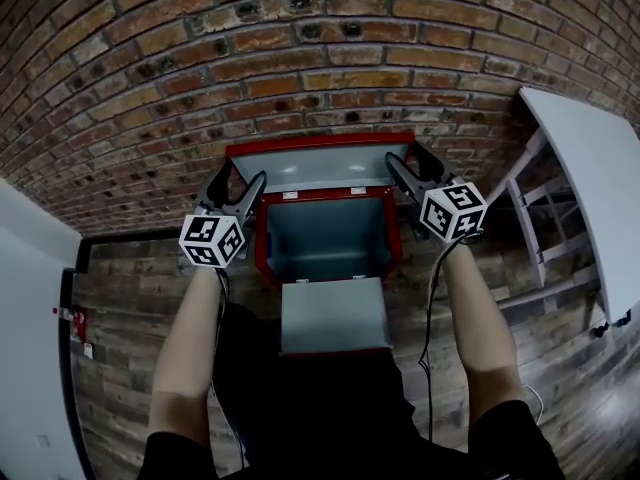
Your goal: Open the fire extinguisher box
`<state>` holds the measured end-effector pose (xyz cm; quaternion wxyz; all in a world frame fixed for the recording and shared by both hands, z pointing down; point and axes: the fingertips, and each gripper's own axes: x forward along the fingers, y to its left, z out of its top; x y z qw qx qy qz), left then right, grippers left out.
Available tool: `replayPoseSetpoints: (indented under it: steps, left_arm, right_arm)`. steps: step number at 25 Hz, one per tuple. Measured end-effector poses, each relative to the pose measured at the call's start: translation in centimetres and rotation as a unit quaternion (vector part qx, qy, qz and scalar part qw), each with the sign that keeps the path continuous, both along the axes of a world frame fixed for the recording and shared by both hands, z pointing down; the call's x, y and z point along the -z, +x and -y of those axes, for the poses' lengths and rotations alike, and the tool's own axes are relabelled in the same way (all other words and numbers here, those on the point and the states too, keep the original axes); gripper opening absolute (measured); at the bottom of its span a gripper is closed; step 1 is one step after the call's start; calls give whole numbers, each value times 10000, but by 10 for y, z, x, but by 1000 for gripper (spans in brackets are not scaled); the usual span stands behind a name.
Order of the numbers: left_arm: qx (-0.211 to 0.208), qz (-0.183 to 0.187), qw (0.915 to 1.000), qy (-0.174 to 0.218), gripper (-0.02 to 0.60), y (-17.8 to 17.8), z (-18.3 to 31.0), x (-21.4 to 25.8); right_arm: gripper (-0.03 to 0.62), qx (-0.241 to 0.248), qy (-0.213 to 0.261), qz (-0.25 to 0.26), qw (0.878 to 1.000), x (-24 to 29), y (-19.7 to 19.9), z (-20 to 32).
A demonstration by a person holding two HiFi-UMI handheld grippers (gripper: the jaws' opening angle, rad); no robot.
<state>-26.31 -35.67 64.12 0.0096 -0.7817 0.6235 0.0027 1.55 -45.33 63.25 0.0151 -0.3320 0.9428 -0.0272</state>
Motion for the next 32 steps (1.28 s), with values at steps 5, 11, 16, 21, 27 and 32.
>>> replayPoseSetpoints:
  steps: [5,11,16,21,27,32]
  left_arm:
    - [35,93,9999,-123,377,-8,28,-1]
    - [243,-50,9988,-423,377,-19,61,-9]
    - [345,-165,9971,-658,377,-28,88,-20]
    - [451,-1,9948,-913,377,-33,106,-35]
    - [528,233,9914,-1171,379,-35,118,-45]
    - [639,361,9890,-1287,377,-36,121,-48]
  right_arm:
    - [272,-49,-90,104,9999,0,-8,27]
    - [272,-248,-325,107,9991,-8,-19,60]
    - [272,-353,-518,-60,9980,-21,-30,89]
    - [272,-441,-723,-296,9960,-36,-38,109]
    - [272,-519,-929,-396,9935,-47,-41,123]
    - [272,-672,-881,-627,9919,-51,-44,126]
